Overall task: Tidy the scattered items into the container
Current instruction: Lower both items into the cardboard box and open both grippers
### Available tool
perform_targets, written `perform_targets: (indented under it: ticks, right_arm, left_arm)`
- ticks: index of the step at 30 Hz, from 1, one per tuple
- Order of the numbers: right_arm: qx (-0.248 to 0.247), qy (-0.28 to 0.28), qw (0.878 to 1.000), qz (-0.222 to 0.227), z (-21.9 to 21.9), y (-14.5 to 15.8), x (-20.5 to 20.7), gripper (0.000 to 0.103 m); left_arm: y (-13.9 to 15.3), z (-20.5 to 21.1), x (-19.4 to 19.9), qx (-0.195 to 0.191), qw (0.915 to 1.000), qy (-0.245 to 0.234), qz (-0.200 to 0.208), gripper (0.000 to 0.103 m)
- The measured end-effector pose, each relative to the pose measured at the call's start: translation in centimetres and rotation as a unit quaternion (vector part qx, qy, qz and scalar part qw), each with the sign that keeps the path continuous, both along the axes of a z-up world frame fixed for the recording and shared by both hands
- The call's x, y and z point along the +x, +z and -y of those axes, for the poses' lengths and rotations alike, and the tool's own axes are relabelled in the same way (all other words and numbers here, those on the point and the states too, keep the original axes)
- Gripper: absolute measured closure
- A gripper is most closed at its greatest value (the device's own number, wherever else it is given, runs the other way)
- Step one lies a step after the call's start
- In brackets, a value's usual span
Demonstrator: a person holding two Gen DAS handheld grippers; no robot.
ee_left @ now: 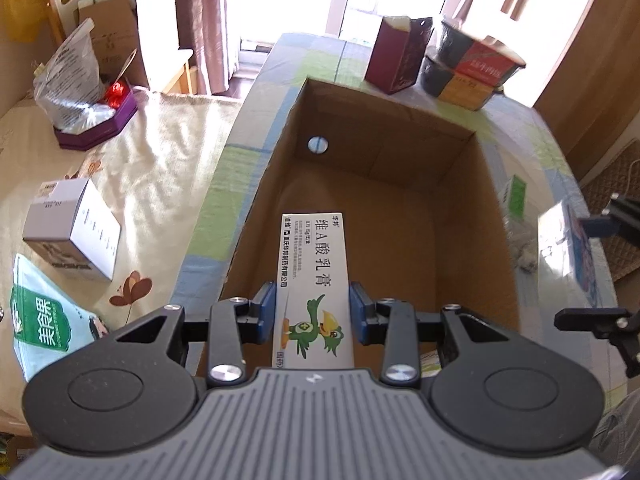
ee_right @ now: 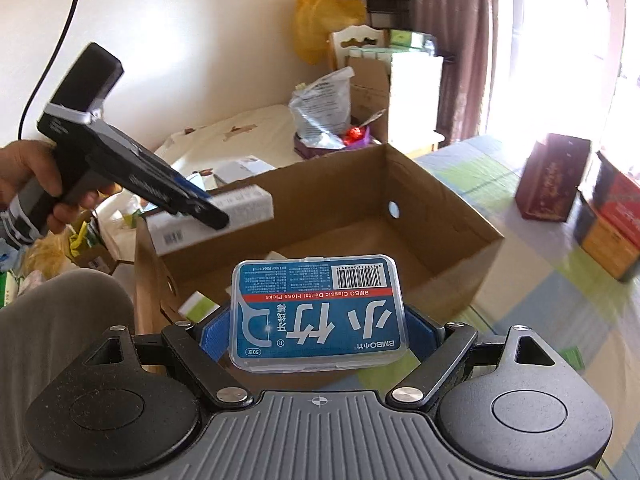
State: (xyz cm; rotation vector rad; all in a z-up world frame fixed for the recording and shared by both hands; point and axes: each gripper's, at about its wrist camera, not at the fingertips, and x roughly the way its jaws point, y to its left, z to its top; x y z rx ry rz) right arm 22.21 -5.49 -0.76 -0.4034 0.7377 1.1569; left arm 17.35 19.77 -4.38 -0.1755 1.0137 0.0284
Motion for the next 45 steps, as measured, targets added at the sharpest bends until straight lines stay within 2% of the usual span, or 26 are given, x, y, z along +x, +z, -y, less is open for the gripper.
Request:
perform_targets:
  ticks: [7, 20, 29, 34, 37, 45]
  right_arm:
    - [-0.013, 0.02, 1.0, 0.003, -2.2, -0.9, 0.4, 0.015]
    - [-0.046, 0.052, 0.998, 0.011, -4.9, -2.9, 1.9, 0.015]
    - [-0.075, 0.08, 0.994, 0.027, -7.0, -4.8, 2.1, 0.015]
    - [-0.088, 0.088, 0.992, 0.012, -7.6, -5.8, 2.2, 0.015]
    - [-0.093, 0.093, 0.991, 0.011, -7.5, -6.2, 2.0, 0.009]
    - [-0.096, 0.094, 0.991, 0.015, -7.6, -6.4, 1.9, 0.009]
  left_arm:
    - [-1.9, 0.0, -0.1, 0.012, 0.9997, -0.002, -0.019, 0.07]
    - [-2.2, -0.4, -0.5, 0.007, 0.9998, -0.001, -0.018, 0.069]
    - [-2.2, -0.5, -0.5, -0.002, 0.9999, 0.001, -0.014, 0.062]
    - [-2.2, -0.5, -0.5, -0.004, 0.9999, 0.0, -0.012, 0.058]
    - [-2.2, -0.3, -0.5, -0.002, 0.9999, -0.003, -0.012, 0.056]
    - [-2.3, -0.1, -0.3, -0.001, 0.9999, -0.006, -0.012, 0.052]
